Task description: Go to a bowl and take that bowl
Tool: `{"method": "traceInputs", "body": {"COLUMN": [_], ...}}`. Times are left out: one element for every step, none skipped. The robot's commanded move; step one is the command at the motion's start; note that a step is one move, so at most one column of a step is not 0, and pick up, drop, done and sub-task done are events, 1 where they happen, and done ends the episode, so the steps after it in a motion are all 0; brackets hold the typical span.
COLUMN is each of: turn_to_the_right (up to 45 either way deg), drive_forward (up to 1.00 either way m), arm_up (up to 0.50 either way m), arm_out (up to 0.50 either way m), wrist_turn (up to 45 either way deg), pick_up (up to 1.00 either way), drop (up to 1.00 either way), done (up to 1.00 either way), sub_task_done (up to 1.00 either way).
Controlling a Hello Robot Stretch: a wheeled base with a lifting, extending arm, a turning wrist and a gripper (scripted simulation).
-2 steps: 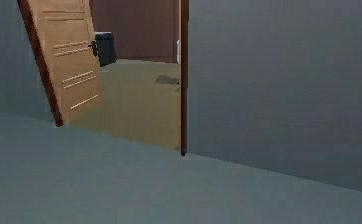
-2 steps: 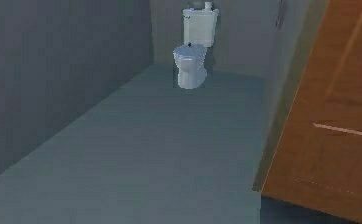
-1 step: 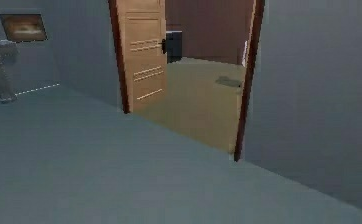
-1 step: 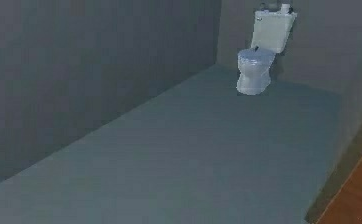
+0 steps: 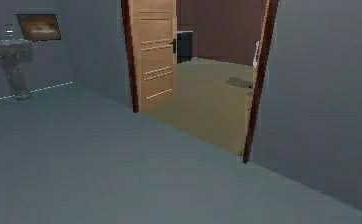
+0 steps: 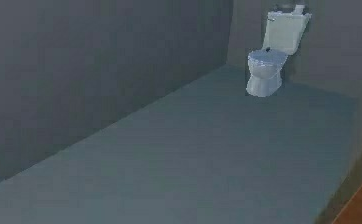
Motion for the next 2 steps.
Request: {"method": "traceInputs", "body": {"turn_to_the_right": [0.0,0.0], "drive_forward": [1.0,1.0], "arm_up": [0.0,0.0], "arm_out": [0.0,0.0], "wrist_turn": [0.0,0.0], "pick_up": [0.0,0.0], "drop": [0.0,0.0], "done": [0.0,0.0], "sub_task_done": [0.0,0.0]}}
